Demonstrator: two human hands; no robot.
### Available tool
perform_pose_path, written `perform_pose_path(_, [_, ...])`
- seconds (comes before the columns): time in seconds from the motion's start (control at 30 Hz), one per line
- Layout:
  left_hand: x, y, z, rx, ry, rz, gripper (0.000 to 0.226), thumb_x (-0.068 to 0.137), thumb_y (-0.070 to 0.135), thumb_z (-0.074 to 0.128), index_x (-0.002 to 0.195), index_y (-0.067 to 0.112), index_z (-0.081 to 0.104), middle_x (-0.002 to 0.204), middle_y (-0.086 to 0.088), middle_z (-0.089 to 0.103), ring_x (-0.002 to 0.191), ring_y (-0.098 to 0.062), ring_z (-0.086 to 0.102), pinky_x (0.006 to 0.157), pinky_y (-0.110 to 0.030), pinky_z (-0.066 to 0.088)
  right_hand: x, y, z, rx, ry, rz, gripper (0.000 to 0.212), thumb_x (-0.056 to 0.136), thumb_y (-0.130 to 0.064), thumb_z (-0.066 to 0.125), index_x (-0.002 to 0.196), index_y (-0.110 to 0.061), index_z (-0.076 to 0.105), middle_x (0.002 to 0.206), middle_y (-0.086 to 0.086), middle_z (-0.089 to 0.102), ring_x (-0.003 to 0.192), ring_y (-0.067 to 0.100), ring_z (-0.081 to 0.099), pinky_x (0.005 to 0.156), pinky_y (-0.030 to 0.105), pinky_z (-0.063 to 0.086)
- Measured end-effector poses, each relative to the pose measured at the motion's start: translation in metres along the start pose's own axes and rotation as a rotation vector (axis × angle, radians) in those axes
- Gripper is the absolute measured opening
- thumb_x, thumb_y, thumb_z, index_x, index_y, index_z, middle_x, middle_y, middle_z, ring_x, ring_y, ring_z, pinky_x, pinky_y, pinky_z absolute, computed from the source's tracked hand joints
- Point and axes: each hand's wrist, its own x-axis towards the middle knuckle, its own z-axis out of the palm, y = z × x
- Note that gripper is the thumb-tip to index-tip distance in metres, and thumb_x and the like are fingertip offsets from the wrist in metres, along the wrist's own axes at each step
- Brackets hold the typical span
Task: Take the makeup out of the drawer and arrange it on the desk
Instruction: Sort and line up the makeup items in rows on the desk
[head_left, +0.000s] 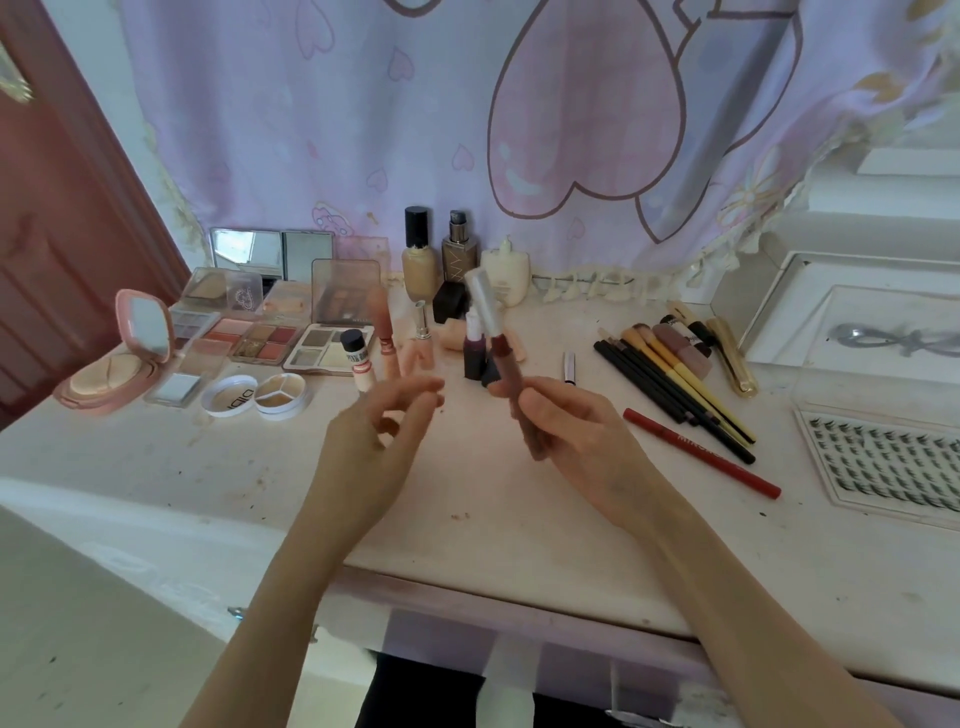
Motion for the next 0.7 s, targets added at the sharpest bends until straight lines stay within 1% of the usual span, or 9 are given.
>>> perform_pose_path(0.07, [-0.011,-0.014,-0.004,0.270,0.006,0.031,0.020,0.089,0.019,0.057,0.106,0.026,0.063,0.103,0.010,0.063,0.098,-0.008,0.057,0.083,-0.020,0.042,0.005,-0.002,0.002,-0.069,0.062,-0.028,0.018,0.085,-0.025,0.057,0.094,-0.026,0.072,0.070,0.003,0.054,0.059,0.008,0.047,0.058,0.022,0.039])
perform_pose_path(0.13, [-0.019,-0.026,-0.006,0.448,0.005,0.031,0.028,0.087,0.017,0.060,0.115,0.015,0.061,0.114,-0.002,0.060,0.109,-0.021,0.053,0.091,-0.031,0.041,0.011,-0.004,0.004,-0.174,0.122,-0.055,0.016,0.087,-0.015,0.059,0.092,-0.027,0.070,0.071,-0.004,0.066,0.061,0.007,0.056,0.060,0.022,0.046])
perform_pose_path(0.23, [-0.025,-0.033,-0.006,0.672,-0.005,-0.071,0.046,0.088,0.034,0.054,0.128,0.011,0.050,0.130,-0.007,0.051,0.122,-0.025,0.044,0.100,-0.039,0.034,0.026,-0.008,0.010,-0.259,0.137,-0.092,0.019,0.086,-0.008,0.061,0.088,-0.025,0.069,0.077,-0.002,0.072,0.069,0.008,0.066,0.063,0.019,0.052])
perform_pose_path(0.33, [-0.025,-0.032,-0.004,0.821,-0.063,-0.142,0.074,0.083,0.058,0.020,0.136,0.010,0.040,0.143,-0.008,0.039,0.133,-0.024,0.032,0.111,-0.037,0.021,0.047,-0.007,0.020,-0.368,0.147,-0.089,0.017,0.086,-0.008,0.063,0.084,-0.024,0.066,0.078,-0.001,0.072,0.071,0.013,0.068,0.067,0.026,0.056])
perform_pose_path(0.4, [-0.024,-0.032,-0.002,0.895,-0.118,-0.155,0.090,0.075,0.060,-0.001,0.142,0.011,0.030,0.151,-0.008,0.027,0.140,-0.022,0.021,0.115,-0.036,0.010,0.061,-0.004,0.027,-0.486,0.163,-0.099,0.017,0.085,-0.014,0.064,0.079,-0.030,0.064,0.079,0.000,0.071,0.072,0.015,0.069,0.072,0.032,0.057])
perform_pose_path(0.47, [-0.025,-0.034,-0.001,0.970,-0.157,-0.170,0.087,0.077,0.060,-0.006,0.147,0.014,0.018,0.156,-0.006,0.015,0.144,-0.020,0.010,0.116,-0.036,0.003,0.071,0.000,0.033,-0.563,0.166,-0.119,0.017,0.084,-0.017,0.066,0.075,-0.031,0.062,0.077,0.001,0.070,0.072,0.015,0.069,0.074,0.035,0.057])
perform_pose_path(0.53, [-0.025,-0.037,0.000,0.999,-0.166,-0.171,0.076,0.086,0.057,0.000,0.148,0.014,0.010,0.157,-0.005,0.007,0.144,-0.019,0.004,0.116,-0.036,0.000,0.078,0.003,0.039,-0.613,0.158,-0.138,0.015,0.084,-0.015,0.066,0.077,-0.028,0.062,0.079,0.003,0.068,0.072,0.013,0.068,0.075,0.035,0.057])
perform_pose_path(0.63, [-0.024,-0.038,0.000,1.007,-0.178,-0.174,0.069,0.093,0.056,0.009,0.148,0.014,0.006,0.157,-0.005,0.003,0.144,-0.019,0.000,0.116,-0.037,-0.003,0.083,0.007,0.044,-0.672,0.133,-0.143,0.018,0.085,-0.014,0.065,0.080,-0.031,0.062,0.082,-0.001,0.067,0.073,0.006,0.065,0.079,0.034,0.056])
perform_pose_path(0.7, [-0.024,-0.038,0.000,1.008,-0.181,-0.176,0.069,0.093,0.055,0.012,0.148,0.014,0.005,0.157,-0.005,0.002,0.144,-0.019,-0.001,0.116,-0.037,-0.004,0.086,0.010,0.045,-0.689,0.133,-0.116,0.010,0.085,-0.015,0.064,0.084,-0.025,0.064,0.083,-0.001,0.068,0.077,0.009,0.065,0.082,0.039,0.054])
